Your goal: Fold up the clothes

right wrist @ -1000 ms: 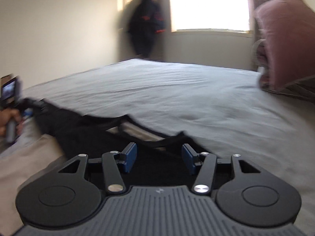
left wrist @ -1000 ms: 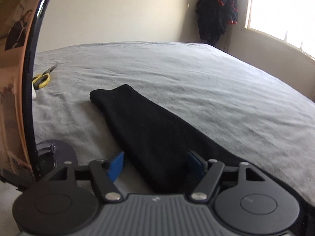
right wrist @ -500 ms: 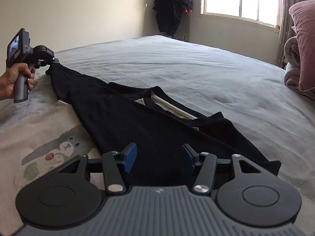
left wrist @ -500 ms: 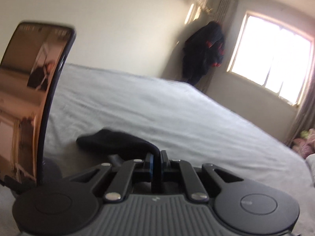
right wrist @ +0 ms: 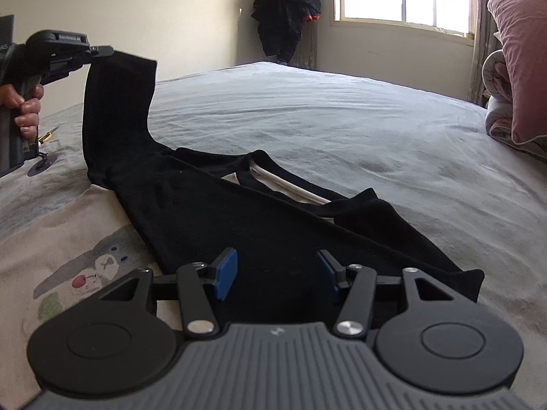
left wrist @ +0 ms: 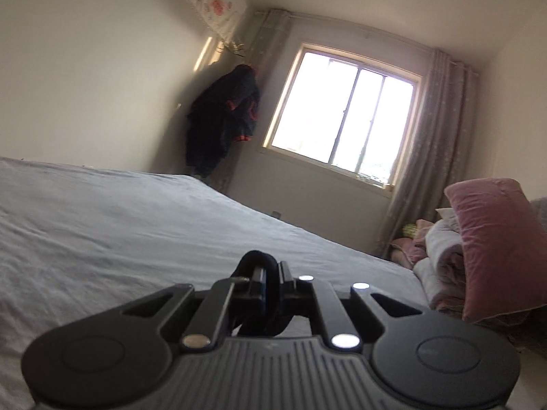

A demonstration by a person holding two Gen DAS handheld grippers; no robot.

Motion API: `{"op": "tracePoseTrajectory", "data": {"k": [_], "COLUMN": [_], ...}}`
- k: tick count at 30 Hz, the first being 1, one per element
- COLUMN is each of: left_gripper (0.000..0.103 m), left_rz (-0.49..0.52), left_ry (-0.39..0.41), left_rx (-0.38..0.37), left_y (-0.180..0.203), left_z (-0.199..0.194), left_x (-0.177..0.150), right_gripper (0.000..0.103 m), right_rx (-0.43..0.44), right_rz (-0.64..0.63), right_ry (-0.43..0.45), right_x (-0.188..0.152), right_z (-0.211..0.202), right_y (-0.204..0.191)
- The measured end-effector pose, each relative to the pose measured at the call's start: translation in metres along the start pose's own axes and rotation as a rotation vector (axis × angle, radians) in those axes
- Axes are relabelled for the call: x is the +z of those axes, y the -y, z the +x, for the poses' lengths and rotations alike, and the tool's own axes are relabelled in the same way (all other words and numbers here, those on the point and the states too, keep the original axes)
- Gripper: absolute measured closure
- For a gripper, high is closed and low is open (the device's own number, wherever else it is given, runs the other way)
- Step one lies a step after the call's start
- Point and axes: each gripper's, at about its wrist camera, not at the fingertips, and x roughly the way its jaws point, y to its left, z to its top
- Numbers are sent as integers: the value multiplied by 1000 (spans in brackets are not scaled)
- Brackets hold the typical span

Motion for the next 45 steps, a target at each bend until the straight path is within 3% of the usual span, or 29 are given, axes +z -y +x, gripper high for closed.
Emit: {"op": "tracePoseTrajectory", "data": {"k": [7,10,15,21,25,27,28,29,32,37,41,44,45], "left_gripper": [97,97,96,95,80,62,57,53,52,52,55,84,89], "left_rz": [53,90,127,129,87,83,82,82,78,-3,-71,-104,-104], "left_ry": [-85,-140,-280,-518,-586,-592,-595,-596,-588,-513,-563,-581,-570], "left_rx": [-208,-258,-310,-318,-352,-355,-356,-345,-295,-107,-41,-13,-25], "left_y": [56,71,77,67,60,60,60,57,45,14,5,6,8], "left_z": [-8,-4,1,14,15,4,-1,-5,-14,-3,20,31,31], "left_x": [-36,-59,-101,-144,-131,-121,-117,-112,-98,-79,-85,-93,-92], "right_gripper": [48,48,48,48,46,44,43,43,43,43,43,43,43], "right_rx": [-25,-35,-55,-69,-67,-62,-60,-58,-61,-48,-8,34,50], "right_rz": [63,99,167,171,163,172,177,180,185,235,296,351,374], "right_ry": [6,7,13,-7,-12,-13,-14,-15,-12,1,30,51,57], "right_x": [1,0,0,-2,-1,-2,-2,-2,-1,0,1,1,1], "right_z": [-1,-2,-4,0,1,0,0,0,0,-2,-6,-10,-10], "right_y": [10,17,29,29,29,30,30,31,30,35,42,48,50]}}
